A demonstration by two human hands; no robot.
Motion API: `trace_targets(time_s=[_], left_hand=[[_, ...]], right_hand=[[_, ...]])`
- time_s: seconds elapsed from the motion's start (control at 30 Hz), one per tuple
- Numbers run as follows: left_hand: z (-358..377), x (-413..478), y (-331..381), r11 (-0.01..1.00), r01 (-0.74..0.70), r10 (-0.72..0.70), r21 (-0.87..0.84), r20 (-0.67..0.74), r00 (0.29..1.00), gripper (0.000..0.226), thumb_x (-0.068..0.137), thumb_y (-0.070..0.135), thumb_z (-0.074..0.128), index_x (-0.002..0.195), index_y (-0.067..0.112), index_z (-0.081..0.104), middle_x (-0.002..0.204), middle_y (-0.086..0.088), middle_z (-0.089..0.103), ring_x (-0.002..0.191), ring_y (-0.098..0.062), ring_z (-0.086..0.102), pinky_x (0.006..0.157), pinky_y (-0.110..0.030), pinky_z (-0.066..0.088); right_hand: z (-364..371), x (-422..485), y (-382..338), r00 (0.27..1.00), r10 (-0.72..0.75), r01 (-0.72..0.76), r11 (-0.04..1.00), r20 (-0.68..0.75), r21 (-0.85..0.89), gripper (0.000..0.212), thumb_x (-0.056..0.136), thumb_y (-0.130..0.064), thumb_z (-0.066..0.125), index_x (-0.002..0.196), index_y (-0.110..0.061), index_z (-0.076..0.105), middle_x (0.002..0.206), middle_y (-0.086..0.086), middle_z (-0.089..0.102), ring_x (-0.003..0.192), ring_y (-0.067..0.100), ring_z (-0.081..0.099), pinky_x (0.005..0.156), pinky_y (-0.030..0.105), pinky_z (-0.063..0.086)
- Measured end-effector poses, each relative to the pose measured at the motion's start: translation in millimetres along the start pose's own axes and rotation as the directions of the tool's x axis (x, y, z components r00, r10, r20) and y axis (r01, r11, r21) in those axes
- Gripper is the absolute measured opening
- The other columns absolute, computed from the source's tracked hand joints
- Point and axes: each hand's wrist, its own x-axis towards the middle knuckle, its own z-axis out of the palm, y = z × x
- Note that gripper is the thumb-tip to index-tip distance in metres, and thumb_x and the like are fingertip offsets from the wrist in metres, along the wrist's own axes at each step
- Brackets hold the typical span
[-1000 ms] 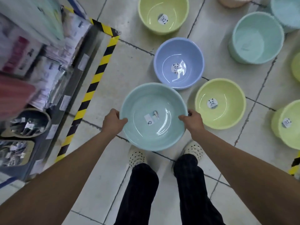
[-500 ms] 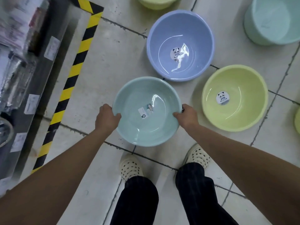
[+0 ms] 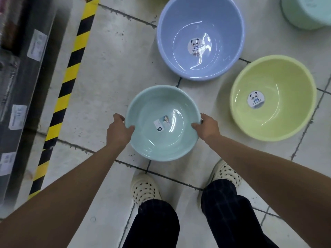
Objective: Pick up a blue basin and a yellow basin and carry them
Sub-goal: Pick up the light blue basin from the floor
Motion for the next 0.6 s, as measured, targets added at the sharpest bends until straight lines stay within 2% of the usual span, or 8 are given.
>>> trace_targets(time_s=[0.1, 0.17, 0.27, 0.33, 0.43, 0.53, 0.6], left_hand=[[4.0, 2.9, 0.1, 0.999, 0.024, -0.020, -0.046, 0.089, 0.996, 0.050, 0.093, 0.021, 0.066, 0.135, 0.003, 0.047, 0.112, -0.016, 0.065, 0.087, -0.027, 0.056, 0.073, -0.033, 0.044], [7.8, 2.2, 1.5, 0.999, -0.002, 0.008, -0.049, 0.120, 0.993, 0.036, 0.096, 0.014, 0.060, 0.128, -0.001, 0.056, 0.106, -0.012, 0.062, 0.090, -0.026, 0.057, 0.072, -0.031, 0.042], [7.3, -10.1, 10.9, 0.995, -0.061, 0.062, -0.082, 0.006, 0.998, 0.023, 0.094, 0.011, 0.056, 0.113, -0.001, 0.062, 0.097, -0.009, 0.061, 0.091, -0.032, 0.062, 0.068, -0.032, 0.041], [-0.5, -25.1, 23.4, 0.992, -0.107, 0.103, -0.073, -0.046, 0.994, 0.022, 0.095, 0.014, 0.056, 0.111, 0.000, 0.060, 0.096, -0.009, 0.059, 0.087, -0.029, 0.058, 0.068, -0.033, 0.041], [-18.8, -52.6, 56.5, 0.982, -0.170, 0.166, -0.086, -0.048, 0.985, 0.020, 0.095, 0.017, 0.058, 0.110, 0.004, 0.055, 0.097, -0.009, 0.059, 0.085, -0.027, 0.057, 0.065, -0.031, 0.043], [-38.1, -82.9, 104.8, 0.972, -0.197, 0.193, -0.126, -0.040, 0.980, 0.012, 0.092, 0.016, 0.060, 0.101, 0.010, 0.054, 0.090, -0.004, 0.060, 0.081, -0.023, 0.057, 0.054, -0.024, 0.040], [-47.9, -105.3, 142.1, 0.964, -0.229, 0.228, -0.131, -0.027, 0.973, 0.011, 0.090, 0.015, 0.062, 0.098, 0.009, 0.056, 0.088, -0.003, 0.061, 0.079, -0.022, 0.057, 0.053, -0.022, 0.039]], right_hand=[[5.0, 2.6, 6.8, 0.997, 0.066, -0.068, 0.992, 0.030, 0.104, 0.041, 0.093, -0.015, 0.066, 0.134, -0.013, 0.061, 0.120, 0.015, 0.068, 0.107, 0.034, 0.064, 0.090, 0.035, 0.051], [6.0, 3.2, 12.1, 0.997, 0.076, -0.079, 0.990, 0.033, 0.117, 0.037, 0.092, -0.016, 0.067, 0.129, -0.011, 0.062, 0.117, 0.015, 0.068, 0.102, 0.033, 0.064, 0.089, 0.037, 0.052], [-0.9, -5.4, 18.1, 0.998, 0.056, -0.053, 0.986, -0.018, 0.157, 0.031, 0.091, -0.016, 0.067, 0.120, -0.009, 0.064, 0.107, 0.011, 0.068, 0.093, 0.030, 0.063, 0.081, 0.033, 0.050], [-14.7, -18.2, 18.5, 0.998, 0.039, -0.026, 0.977, -0.054, 0.212, 0.032, 0.089, -0.015, 0.067, 0.121, -0.010, 0.063, 0.103, 0.008, 0.066, 0.090, 0.029, 0.064, 0.074, 0.031, 0.049], [-54.4, -43.4, 15.1, 0.996, 0.006, 0.022, 0.956, -0.094, 0.293, 0.032, 0.090, -0.012, 0.066, 0.121, -0.012, 0.060, 0.102, 0.007, 0.067, 0.086, 0.026, 0.062, 0.060, 0.026, 0.043], [-109.9, -69.9, 13.0, 0.990, 0.024, 0.024, 0.942, -0.136, 0.334, 0.030, 0.091, -0.013, 0.065, 0.120, -0.013, 0.060, 0.099, 0.004, 0.064, 0.087, 0.024, 0.059, 0.068, 0.027, 0.042], [-150.3, -86.5, 16.8, 0.986, 0.045, 0.020, 0.925, -0.163, 0.380, 0.025, 0.092, -0.018, 0.067, 0.116, -0.013, 0.060, 0.095, 0.002, 0.063, 0.085, 0.023, 0.060, 0.067, 0.028, 0.043]])
